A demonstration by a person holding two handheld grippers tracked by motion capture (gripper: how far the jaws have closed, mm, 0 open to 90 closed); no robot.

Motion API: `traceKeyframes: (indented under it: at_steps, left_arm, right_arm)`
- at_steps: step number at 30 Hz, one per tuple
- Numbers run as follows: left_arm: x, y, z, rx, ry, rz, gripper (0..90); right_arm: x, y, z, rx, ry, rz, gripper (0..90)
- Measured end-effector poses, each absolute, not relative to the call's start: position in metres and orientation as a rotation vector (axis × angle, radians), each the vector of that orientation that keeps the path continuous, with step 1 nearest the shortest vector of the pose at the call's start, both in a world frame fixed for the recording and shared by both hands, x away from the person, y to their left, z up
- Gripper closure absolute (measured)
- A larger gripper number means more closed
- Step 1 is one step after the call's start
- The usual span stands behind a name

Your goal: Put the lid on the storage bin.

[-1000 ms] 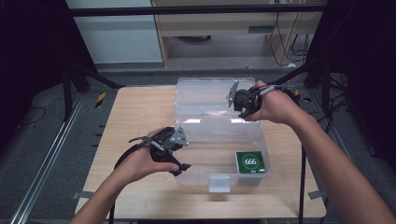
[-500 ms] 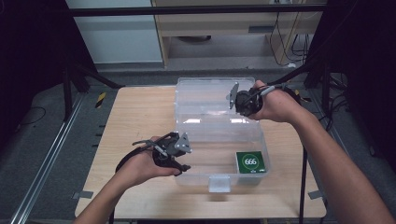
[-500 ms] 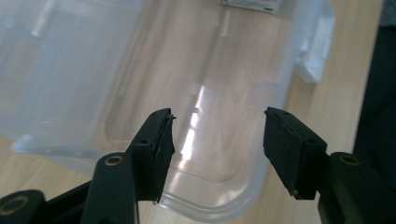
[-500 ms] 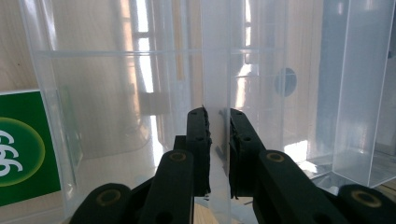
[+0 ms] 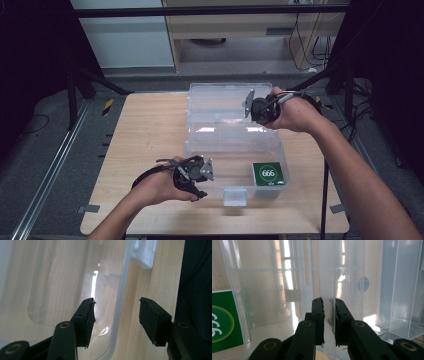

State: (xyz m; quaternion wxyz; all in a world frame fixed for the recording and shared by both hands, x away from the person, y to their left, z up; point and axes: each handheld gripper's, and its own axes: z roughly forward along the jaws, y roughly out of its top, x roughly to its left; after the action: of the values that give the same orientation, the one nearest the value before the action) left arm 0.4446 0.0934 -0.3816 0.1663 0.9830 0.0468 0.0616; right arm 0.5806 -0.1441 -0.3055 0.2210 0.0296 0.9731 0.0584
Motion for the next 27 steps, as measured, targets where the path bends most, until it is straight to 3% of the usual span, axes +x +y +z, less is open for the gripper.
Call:
traceKeyframes:
  at_steps: [9, 19, 27]
  left_arm:
    - [0.449, 0.089, -0.397, 2.834, 0.128, 0.134, 56.9]
    - [0.451, 0.085, -0.4, 2.847, 0.146, 0.142, 80.2]
    - [0.45, 0.081, -0.399, 2.872, 0.14, 0.159, 82.5]
  right_arm:
    - [0.581, -0.144, -0.307, 0.089, 2.687, 0.179, 79.9]
    - [0.58, -0.145, -0.307, 0.089, 2.679, 0.173, 79.9]
    - [0.579, -0.144, -0.306, 0.076, 2.681, 0.17, 80.9]
